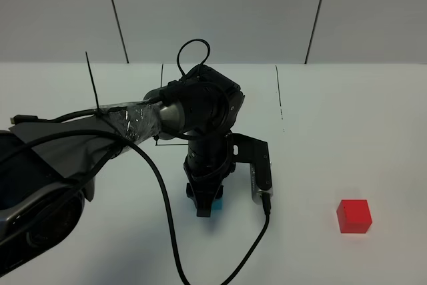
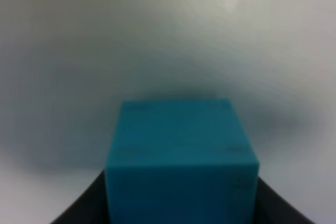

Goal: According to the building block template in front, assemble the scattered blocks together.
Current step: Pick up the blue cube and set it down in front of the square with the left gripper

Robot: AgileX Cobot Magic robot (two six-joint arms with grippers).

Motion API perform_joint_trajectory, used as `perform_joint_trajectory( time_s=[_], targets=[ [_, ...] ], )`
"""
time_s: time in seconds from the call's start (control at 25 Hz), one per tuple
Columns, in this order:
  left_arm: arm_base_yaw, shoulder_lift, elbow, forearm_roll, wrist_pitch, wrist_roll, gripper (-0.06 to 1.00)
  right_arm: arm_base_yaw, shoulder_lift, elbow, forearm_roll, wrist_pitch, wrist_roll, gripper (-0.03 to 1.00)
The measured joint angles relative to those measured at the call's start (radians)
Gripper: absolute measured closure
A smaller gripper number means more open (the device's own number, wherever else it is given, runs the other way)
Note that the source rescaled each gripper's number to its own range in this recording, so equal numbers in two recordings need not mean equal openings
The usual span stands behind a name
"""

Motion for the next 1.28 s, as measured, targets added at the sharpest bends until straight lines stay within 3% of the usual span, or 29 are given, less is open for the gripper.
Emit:
perform_joint_trajectory(
  time_s=[0.92,1.04,1.28],
  targets=[
    [-0.001,0.028,-0.012,-0.016,-0.015,-0.027,0.94,0.000,0.000,0.000,0.000,0.000,0.000,-0.03],
    [-0.001,0.028,-0.012,-0.015,0.007,-0.030,0.77,0.000,0.000,0.000,0.000,0.000,0.000,-0.03],
    [-0.001,-0.021,-0.012,-0.015,0.066,-0.045,0.07,0.000,0.000,0.000,0.000,0.000,0.000,-0.03]
  ],
)
